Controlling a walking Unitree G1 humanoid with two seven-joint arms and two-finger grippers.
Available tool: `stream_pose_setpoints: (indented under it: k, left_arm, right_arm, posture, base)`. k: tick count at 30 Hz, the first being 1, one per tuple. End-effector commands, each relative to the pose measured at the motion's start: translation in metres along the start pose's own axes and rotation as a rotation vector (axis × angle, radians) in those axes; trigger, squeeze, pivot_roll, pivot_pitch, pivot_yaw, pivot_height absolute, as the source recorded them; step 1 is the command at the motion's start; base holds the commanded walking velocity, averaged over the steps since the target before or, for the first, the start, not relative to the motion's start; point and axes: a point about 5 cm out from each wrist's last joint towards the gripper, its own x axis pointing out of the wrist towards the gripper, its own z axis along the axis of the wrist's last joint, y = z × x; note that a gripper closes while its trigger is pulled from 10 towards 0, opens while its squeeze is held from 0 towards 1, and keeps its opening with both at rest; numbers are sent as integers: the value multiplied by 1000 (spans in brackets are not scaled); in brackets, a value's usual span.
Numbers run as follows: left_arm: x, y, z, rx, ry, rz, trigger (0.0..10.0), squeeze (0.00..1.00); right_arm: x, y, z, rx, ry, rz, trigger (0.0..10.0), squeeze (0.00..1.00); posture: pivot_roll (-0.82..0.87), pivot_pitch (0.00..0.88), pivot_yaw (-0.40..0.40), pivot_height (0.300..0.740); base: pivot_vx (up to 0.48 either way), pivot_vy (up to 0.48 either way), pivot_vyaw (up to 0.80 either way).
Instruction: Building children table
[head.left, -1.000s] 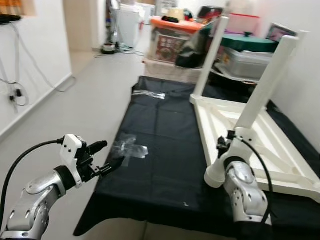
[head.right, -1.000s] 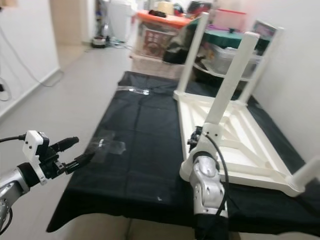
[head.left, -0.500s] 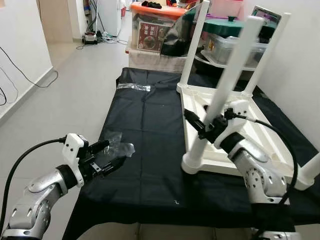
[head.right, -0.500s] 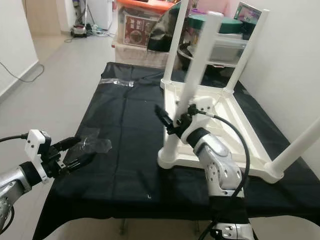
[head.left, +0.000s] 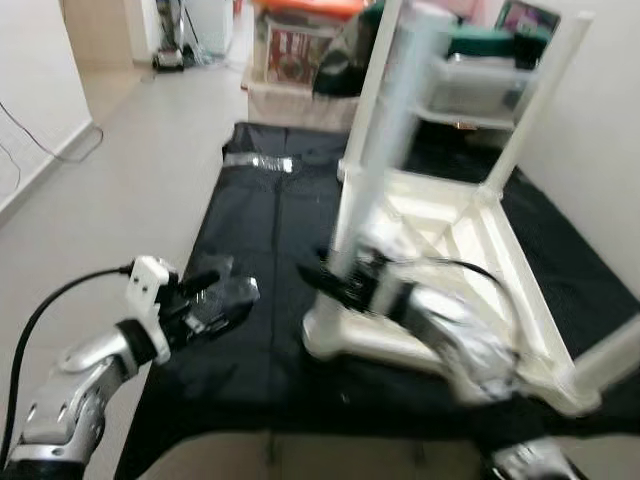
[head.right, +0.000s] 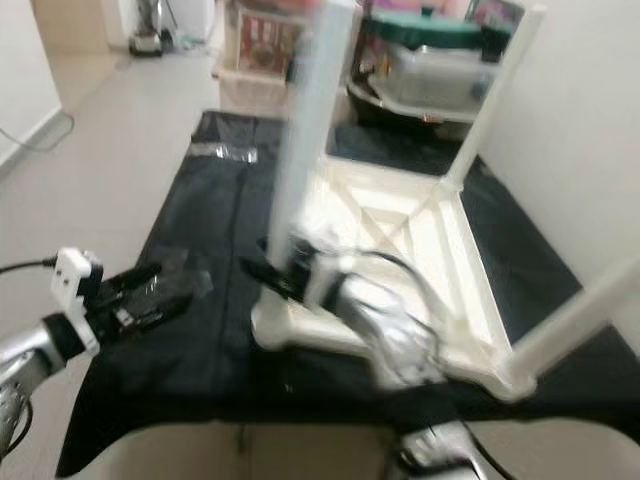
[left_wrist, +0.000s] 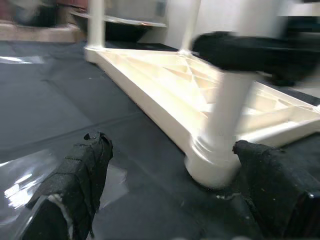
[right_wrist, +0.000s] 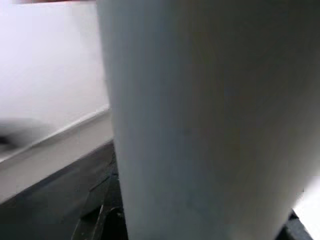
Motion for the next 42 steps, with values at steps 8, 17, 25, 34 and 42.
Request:
stream_pose_setpoints:
  k: [8, 17, 25, 34, 42]
  left_arm:
    - [-3, -1, -1, -11, 6, -4, 10000, 0]
    - [-2, 0, -1, -12, 8, -7, 10000, 0]
    - [-1, 0, -2, -14, 6, -6, 10000, 0]
    - [0, -1, -3, -15, 0, -7, 10000, 0]
    - [0, -1, -3, -13, -2, 3, 10000, 0]
  right_arm:
    - [-79, -94, -57, 105, 259, -1057, 0, 0]
    - [-73, -45, -37, 235, 30, -779, 10000, 0]
    - [-47, -35, 7, 259, -165, -340, 10000, 0]
    - [-49, -10, 29, 97, -172, 322, 10000, 0]
    - [-56, 44, 3, 12, -57, 719, 8471, 0]
  posture:
    - [121, 0, -152, 740]
    - [101, 0, -138, 740]
    - [107, 0, -149, 740]
    - [123, 0, -165, 740]
    - [137, 0, -176, 740]
  base:
    - [0, 0, 0]
    - [0, 0, 0]
    - [0, 0, 0]
    - [0, 0, 0]
    - [0, 0, 0]
